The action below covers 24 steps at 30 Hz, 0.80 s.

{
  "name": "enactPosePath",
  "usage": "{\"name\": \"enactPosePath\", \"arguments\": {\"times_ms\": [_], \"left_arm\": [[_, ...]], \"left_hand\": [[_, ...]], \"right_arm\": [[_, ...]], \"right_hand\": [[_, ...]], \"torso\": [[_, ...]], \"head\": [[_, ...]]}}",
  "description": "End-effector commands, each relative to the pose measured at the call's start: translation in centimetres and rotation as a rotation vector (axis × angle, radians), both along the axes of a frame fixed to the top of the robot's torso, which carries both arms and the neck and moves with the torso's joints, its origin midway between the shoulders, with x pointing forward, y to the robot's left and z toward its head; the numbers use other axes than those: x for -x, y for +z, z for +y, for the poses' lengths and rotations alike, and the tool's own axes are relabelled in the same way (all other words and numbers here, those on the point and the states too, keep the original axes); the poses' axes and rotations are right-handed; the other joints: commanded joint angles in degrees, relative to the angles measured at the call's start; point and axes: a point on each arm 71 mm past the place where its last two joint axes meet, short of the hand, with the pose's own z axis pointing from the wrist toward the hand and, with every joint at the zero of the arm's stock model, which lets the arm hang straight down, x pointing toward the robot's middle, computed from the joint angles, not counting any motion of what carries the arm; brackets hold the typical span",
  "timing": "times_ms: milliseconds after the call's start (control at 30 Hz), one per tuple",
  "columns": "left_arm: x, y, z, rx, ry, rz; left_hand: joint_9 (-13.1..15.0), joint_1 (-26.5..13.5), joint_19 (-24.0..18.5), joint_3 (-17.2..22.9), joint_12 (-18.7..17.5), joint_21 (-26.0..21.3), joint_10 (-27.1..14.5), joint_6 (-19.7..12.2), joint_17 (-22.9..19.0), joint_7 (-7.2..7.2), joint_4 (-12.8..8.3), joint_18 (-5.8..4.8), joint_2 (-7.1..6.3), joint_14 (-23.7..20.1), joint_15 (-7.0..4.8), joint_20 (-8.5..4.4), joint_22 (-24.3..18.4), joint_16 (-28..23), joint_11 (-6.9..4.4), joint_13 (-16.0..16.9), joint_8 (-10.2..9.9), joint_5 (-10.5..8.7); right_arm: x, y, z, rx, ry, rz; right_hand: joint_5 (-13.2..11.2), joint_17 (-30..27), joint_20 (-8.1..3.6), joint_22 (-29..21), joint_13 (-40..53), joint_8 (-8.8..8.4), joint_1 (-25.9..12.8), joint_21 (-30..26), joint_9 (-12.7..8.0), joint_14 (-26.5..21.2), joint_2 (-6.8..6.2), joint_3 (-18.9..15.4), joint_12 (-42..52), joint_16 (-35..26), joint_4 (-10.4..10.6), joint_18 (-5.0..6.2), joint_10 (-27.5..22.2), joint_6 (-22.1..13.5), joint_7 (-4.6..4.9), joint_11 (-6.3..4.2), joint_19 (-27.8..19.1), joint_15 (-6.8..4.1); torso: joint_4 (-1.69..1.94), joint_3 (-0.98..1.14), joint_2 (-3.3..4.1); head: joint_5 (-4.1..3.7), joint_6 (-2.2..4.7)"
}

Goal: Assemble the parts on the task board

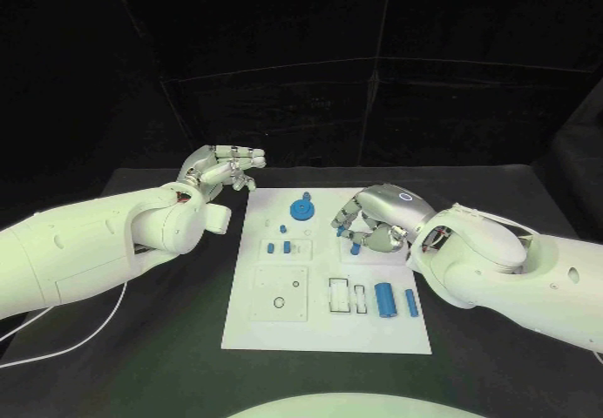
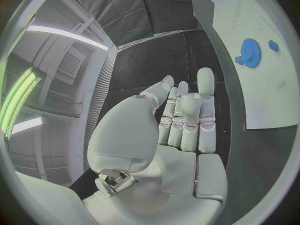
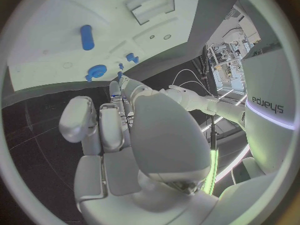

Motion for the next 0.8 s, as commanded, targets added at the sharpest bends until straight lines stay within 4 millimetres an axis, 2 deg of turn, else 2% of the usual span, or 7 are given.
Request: {"name": "enactPosePath", "arguments": {"times_ms": [33, 200, 300, 367, 533, 600, 800], "left_arm": [[0.0, 0.1, -0.4, 0.01, -0.015, -0.003], [0.0, 0.1, -0.6, 0.012, -0.02, -0.002], [0.0, 0.1, -0.7, 0.012, -0.021, -0.002], [0.1, 0.2, -0.7, 0.012, -0.022, -0.002], [0.1, 0.2, -0.9, 0.014, -0.026, -0.001], [0.2, 0.2, -0.9, 0.014, -0.027, -0.001], [0.2, 0.2, -0.8, 0.014, -0.025, 0.0]], "left_hand": [[-0.1, -0.4, -0.4, -0.1, 0.3, -0.3, -0.2, -0.2, 0.0, 0.06, 0.2, 0.3, -0.11, -0.4, -0.17, 0.03, -0.1, -0.3, 0.24, 0.1, -0.2, 0.1], [-0.1, -0.4, -0.4, -0.1, 0.3, -0.3, -0.2, -0.2, 0.0, 0.06, 0.2, 0.3, -0.11, -0.4, -0.17, 0.03, -0.1, -0.3, 0.24, 0.1, -0.2, 0.1], [-0.1, -0.4, -0.4, -0.1, 0.3, -0.3, -0.2, -0.2, 0.0, 0.06, 0.2, 0.3, -0.11, -0.4, -0.17, 0.03, -0.1, -0.3, 0.24, 0.1, -0.2, 0.1], [-0.1, -0.4, -0.4, -0.1, 0.4, -0.3, -0.3, -0.3, -0.1, 0.1, 0.3, 0.3, -0.12, -0.4, -0.16, 0.04, -0.1, -0.3, 0.26, 0.1, -0.2, 0.11], [-0.1, -0.4, -0.4, -0.1, 0.4, -0.3, -0.3, -0.3, -0.1, 0.11, 0.3, 0.3, -0.12, -0.4, -0.15, 0.04, -0.1, -0.3, 0.27, 0.1, -0.2, 0.11], [-0.1, -0.4, -0.4, -0.1, 0.4, -0.4, -0.4, -0.4, -0.1, 0.15, 0.3, 0.3, -0.16, -0.5, -0.13, 0.05, -0.1, -0.3, 0.29, 0.1, -0.3, 0.1], [-0.1, -0.3, -0.4, -0.1, 0.4, -0.4, -0.5, -0.5, -0.2, 0.21, 0.2, 0.3, -0.21, -0.5, -0.11, 0.07, -0.2, -0.3, 0.33, 0.1, -0.3, 0.11]], "right_arm": [[0.3, 0.3, 1.3, -0.018, 0.039, -0.013], [0.6, -0.4, 3.1, -0.021, 0.081, 0.002], [0.9, -1.3, 4.2, -0.026, 0.104, 0.023], [1.0, -1.9, 4.6, -0.026, 0.113, 0.031], [0.9, -3.2, 5.4, -0.016, 0.124, 0.053], [0.9, -3.8, 5.7, -0.009, 0.127, 0.067], [0.9, -4.9, 6.2, 0.007, 0.133, 0.096]], "right_hand": [[0.0, 0.0, -0.17, 0.0, 0.1, -0.32, -0.4, 0.3, 0.1, 2.5, 0.07, 0.3, -0.2, 0.4, 0.1, -0.22, 0.4, 0.3, 0.02, 0.06, 0.3, -0.39], [-0.1, 0.0, -0.17, 0.1, 0.1, -0.34, -0.6, 0.4, 0.1, 2.5, 0.06, 0.5, -0.3, 0.4, 0.0, -0.23, 0.4, 0.3, 0.03, 0.08, 0.3, -0.38], [-0.1, 0.1, -0.17, 0.1, 0.1, -0.37, -0.7, 0.4, 0.1, 2.5, 0.08, 0.7, -0.3, 0.4, -0.1, -0.23, 0.4, 0.3, 0.05, 0.09, 0.3, -0.37], [-0.1, 0.1, -0.17, 0.1, 0.1, -0.4, -0.7, 0.4, 0.1, 2.5, 0.08, 0.8, -0.3, 0.4, -0.1, -0.23, 0.4, 0.3, 0.06, 0.09, 0.3, -0.37], [0.0, 0.1, -0.17, 0.1, 0.1, -0.45, -0.8, 0.4, 0.0, 2.5, 0.0, 1.1, -0.4, 0.5, -0.4, -0.23, 0.3, 0.2, 0.09, 0.11, 0.3, -0.36], [-0.1, 0.1, -0.17, 0.1, 0.1, -0.46, -0.8, 0.4, 0.0, 2.5, -0.01, 1.1, -0.4, 0.5, -0.4, -0.23, 0.3, 0.2, 0.09, 0.11, 0.3, -0.35], [-0.1, 0.0, -0.16, 0.0, 0.1, -0.46, -0.8, 0.4, 0.0, 2.5, -0.04, 1.2, -0.4, 0.5, -0.5, -0.22, 0.3, 0.2, 0.1, 0.12, 0.3, -0.35]], "torso": [[0.05, -0.19, -0.04], [0.0, -0.18, 0.06], [0.0, -0.17, -0.01], [0.04, -0.22, 0.0], [0.07, -0.17, -0.01], [-0.03, -0.1, 0.07], [0.05, -0.03, 0.03]], "head": [[1.25, -0.43], [2.56, -0.85], [3.22, -1.4], [3.42, -1.47], [4.24, -1.87], [4.56, -2.01], [5.07, -2.37]]}}
